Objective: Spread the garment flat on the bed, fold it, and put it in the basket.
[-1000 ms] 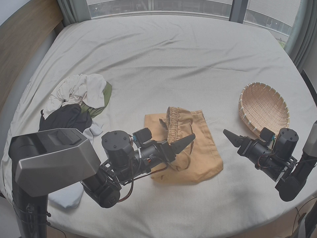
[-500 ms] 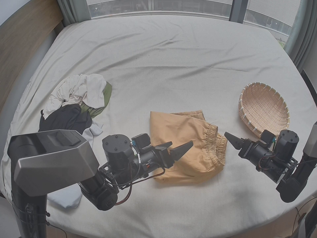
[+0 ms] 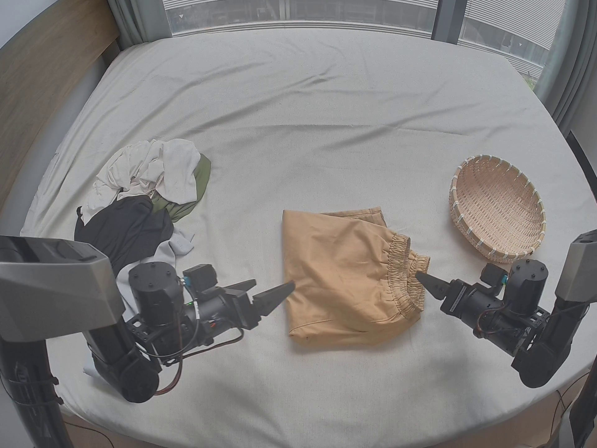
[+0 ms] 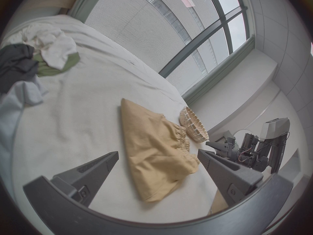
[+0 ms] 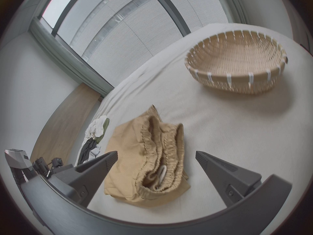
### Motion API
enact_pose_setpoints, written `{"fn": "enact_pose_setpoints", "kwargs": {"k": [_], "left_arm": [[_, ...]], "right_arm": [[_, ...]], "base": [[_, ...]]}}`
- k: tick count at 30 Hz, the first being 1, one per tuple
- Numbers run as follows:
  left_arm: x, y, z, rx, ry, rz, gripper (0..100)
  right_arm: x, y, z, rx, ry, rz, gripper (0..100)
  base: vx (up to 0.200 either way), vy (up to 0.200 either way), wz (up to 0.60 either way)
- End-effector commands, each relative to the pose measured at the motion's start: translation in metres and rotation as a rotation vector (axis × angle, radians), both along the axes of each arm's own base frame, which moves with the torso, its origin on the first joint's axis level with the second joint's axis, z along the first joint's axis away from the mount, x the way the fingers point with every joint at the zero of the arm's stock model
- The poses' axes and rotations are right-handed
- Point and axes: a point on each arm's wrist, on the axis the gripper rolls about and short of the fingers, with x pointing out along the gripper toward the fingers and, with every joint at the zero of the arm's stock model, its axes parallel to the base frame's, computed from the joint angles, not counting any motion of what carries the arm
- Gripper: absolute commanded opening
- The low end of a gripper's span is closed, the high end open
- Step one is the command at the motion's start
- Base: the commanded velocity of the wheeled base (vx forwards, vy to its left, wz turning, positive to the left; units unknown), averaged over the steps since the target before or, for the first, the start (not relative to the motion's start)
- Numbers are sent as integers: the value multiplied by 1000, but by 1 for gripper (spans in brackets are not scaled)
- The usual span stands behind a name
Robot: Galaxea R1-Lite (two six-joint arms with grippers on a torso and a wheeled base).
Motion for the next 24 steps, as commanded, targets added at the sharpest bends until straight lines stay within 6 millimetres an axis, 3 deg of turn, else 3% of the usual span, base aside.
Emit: {"fn": "enact_pose_setpoints", "kwargs": {"k": [1,18,24], "left_arm": [[-5,23,8,26,-22,51,100],[-18,31,6,46,10,65,100],[-21,35,8,46,12,72,100]], "right_arm": [[0,8,-22,2,90,16,100],[5,27,-48,12,165,58,100],[6,33,-48,15,157,78,100]], "base": [[0,0,0],[0,0,0],[0,0,0]]}}
